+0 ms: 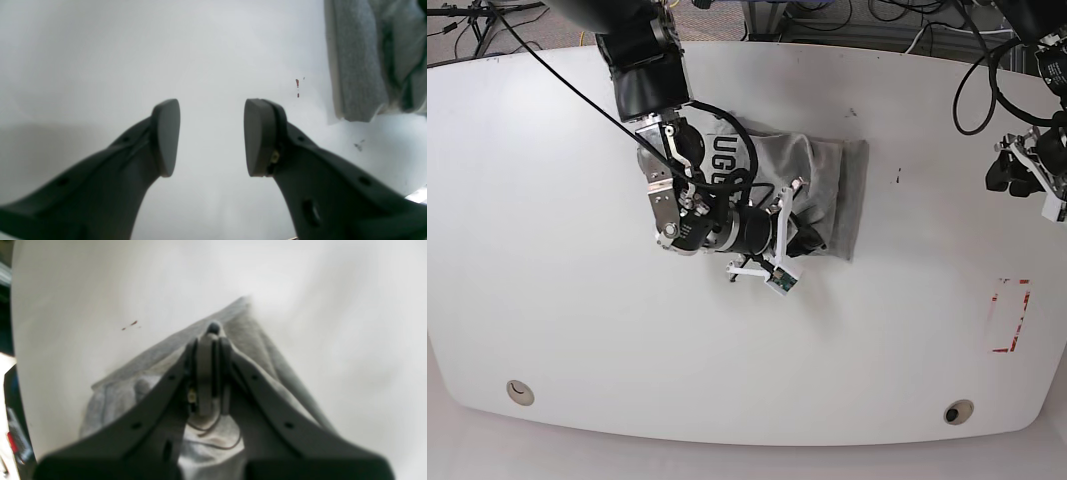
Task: Fold the T-shirt properly
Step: 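Press the folded grey shirt down with the right gripper while left approaches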
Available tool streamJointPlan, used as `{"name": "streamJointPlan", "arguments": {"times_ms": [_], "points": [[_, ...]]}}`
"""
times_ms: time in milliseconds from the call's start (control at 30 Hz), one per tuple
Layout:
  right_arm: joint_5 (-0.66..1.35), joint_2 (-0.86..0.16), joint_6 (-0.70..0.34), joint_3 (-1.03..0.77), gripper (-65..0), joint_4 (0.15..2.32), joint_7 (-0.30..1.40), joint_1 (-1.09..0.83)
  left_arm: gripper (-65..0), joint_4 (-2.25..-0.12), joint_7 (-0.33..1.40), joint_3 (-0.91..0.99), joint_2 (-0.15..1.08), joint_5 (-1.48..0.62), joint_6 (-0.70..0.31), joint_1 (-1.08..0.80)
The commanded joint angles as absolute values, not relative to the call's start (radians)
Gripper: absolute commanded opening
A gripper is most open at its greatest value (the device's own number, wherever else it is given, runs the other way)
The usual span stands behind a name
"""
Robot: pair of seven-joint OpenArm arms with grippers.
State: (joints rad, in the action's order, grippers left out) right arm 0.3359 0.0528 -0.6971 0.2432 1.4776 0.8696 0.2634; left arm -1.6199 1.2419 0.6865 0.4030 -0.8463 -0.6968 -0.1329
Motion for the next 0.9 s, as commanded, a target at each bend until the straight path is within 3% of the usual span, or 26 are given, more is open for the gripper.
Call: {"name": "streamJointPlan", "arguments": {"times_ms": [0, 500, 867], "points": [[0.355, 0.064, -0.698, 0.245, -65.0, 1.583, 0.874, 0.278, -35.7, -1.633, 1.224, 0.690, 0.410, -0.865, -0.698, -0.125], [0.357, 0.117, -0.698, 0.249, -65.0, 1.719, 0.924, 0.288, -35.7, -1.632, 1.221, 0.513, 0.404, -0.857, -0.698, -0.127], [0.440, 0.157, -0.698, 0.252, -65.0, 1.707, 0.924, 0.337, -35.7, -1.632, 1.216, 0.463, 0.323, -0.685, -0.698, -0.117]]}}
